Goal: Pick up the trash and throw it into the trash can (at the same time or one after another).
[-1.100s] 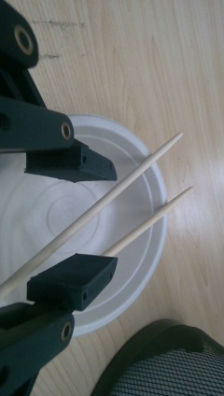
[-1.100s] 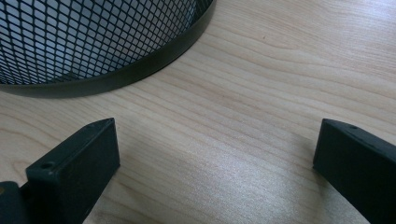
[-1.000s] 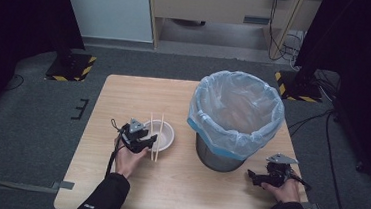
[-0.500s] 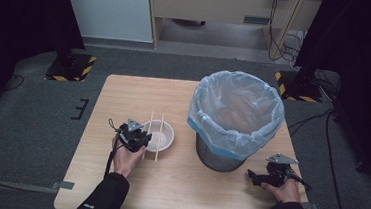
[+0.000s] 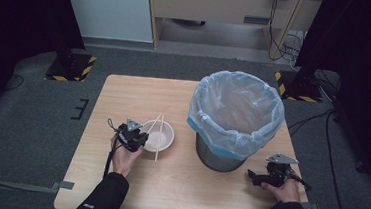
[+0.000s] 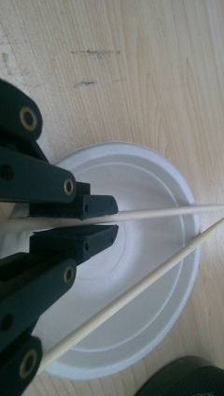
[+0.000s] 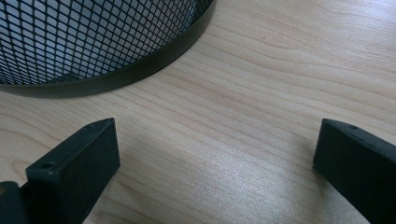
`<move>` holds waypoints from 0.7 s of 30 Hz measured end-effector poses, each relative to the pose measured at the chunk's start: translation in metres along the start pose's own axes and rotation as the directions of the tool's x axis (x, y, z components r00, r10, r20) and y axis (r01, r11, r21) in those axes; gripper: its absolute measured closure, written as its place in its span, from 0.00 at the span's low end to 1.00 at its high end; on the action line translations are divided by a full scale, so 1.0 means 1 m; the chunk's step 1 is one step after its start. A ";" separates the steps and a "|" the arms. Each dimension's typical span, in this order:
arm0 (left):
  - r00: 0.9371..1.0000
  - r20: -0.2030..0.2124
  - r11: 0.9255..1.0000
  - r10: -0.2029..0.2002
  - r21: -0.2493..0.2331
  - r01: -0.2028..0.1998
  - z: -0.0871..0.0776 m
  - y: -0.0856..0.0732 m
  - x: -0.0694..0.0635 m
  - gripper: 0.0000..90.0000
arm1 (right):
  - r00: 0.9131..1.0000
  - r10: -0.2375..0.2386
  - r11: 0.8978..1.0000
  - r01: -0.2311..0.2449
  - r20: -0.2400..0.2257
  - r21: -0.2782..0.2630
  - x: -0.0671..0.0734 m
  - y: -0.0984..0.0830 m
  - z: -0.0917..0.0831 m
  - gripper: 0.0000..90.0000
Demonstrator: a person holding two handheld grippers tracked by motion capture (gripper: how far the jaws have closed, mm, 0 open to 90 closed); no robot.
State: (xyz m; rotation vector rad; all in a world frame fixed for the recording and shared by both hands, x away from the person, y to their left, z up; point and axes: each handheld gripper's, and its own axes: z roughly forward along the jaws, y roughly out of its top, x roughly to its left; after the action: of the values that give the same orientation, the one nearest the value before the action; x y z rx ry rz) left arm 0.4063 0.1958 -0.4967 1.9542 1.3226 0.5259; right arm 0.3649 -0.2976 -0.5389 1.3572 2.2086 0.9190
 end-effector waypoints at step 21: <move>1.000 0.012 0.997 -0.012 -0.071 0.013 -0.018 0.009 0.000 0.95 | 1.000 -0.001 1.000 0.001 0.000 0.000 0.000 0.000 0.000 0.01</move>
State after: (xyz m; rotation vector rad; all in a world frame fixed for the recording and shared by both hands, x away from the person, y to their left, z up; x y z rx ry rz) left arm 0.3998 0.1995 -0.4774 1.8872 1.2914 0.5476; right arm 0.3649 -0.2977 -0.5389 1.3564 2.2088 0.9189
